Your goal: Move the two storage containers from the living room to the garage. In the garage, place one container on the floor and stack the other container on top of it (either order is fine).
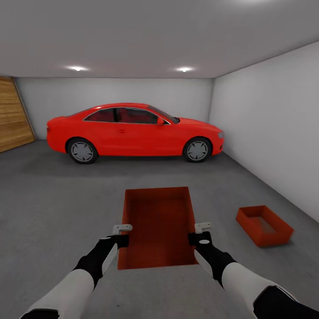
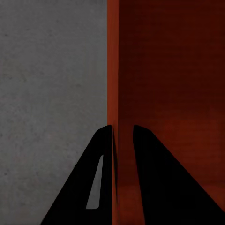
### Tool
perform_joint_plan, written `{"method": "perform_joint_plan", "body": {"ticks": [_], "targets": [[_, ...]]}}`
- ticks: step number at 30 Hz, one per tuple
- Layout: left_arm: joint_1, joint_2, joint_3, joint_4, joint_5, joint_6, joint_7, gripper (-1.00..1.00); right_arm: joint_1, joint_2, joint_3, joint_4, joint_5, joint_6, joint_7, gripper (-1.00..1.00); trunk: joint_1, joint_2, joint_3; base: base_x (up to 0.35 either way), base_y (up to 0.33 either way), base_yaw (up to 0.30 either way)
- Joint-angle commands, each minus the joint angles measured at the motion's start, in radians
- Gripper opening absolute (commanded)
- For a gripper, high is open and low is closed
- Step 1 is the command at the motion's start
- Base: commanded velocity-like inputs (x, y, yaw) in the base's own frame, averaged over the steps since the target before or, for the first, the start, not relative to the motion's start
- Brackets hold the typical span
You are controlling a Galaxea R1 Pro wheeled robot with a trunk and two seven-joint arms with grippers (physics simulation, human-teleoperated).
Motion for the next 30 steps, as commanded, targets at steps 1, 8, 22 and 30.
{"method": "perform_joint_plan", "body": {"ticks": [1, 8, 22, 30], "targets": [[0.001, -0.001, -0.018, 0.0, 0.005, 0.006, 0.011, -1.0, -0.002, 0.0, 0.003, -0.003, 0.005, 0.007, -0.008, -1.0, 0.001, -0.001, -0.001, 0.321, 0.0, 0.0], [0.001, -0.001, -0.018, 0.0, 0.005, 0.005, 0.011, -1.0, -0.002, 0.0, 0.003, -0.003, 0.005, 0.007, -0.008, -1.0, 0.001, -0.001, -0.001, 0.321, 0.0, 0.0], [0.001, -0.001, -0.018, -0.002, 0.005, 0.005, 0.011, -1.0, -0.002, 0.0, 0.003, -0.003, 0.005, 0.007, -0.008, -1.0, 0.001, -0.001, -0.001, 0.321, 0.0, 0.0], [0.001, -0.001, -0.018, -0.002, 0.005, 0.005, 0.011, -1.0, -0.002, 0.001, 0.003, -0.003, 0.005, 0.007, -0.008, -1.0, 0.001, -0.001, -0.001, 0.321, 0.0, 0.0]]}}
